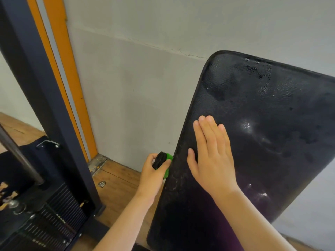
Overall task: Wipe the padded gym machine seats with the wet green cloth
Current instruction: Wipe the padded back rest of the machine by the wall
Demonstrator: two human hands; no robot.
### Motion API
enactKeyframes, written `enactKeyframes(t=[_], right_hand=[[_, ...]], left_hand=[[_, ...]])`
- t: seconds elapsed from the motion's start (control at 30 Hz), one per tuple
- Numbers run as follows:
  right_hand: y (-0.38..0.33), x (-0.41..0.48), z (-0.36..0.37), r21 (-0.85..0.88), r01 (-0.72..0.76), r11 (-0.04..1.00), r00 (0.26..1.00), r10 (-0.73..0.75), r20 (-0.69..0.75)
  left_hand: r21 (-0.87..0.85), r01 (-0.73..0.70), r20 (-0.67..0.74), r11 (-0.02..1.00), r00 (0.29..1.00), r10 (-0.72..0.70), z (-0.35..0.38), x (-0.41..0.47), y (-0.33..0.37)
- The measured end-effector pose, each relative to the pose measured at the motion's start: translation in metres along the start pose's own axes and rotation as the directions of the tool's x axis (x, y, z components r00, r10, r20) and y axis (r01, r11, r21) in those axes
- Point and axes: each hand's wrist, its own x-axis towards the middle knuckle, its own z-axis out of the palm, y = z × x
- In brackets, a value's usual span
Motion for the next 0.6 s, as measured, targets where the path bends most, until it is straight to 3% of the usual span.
enactKeyframes(t=[0.1,0.3,0.6], right_hand=[[0.0,0.0,0.0,-0.008,0.003,1.0,1.0,-0.003,0.002],[-0.001,0.001,0.0,-0.017,-0.003,1.0,1.0,0.003,0.011],[0.0,0.0,0.0,-0.018,-0.001,1.0,1.0,0.001,0.003]], left_hand=[[-0.033,0.016,0.053,0.999,0.998,-0.014,-0.01,0.001,0.013],[-0.03,-0.118,0.06,0.993,0.991,0.119,-0.002,0.007,0.031],[0.084,0.064,-0.005,0.994,0.998,-0.064,-0.019,-0.01,-0.035]])
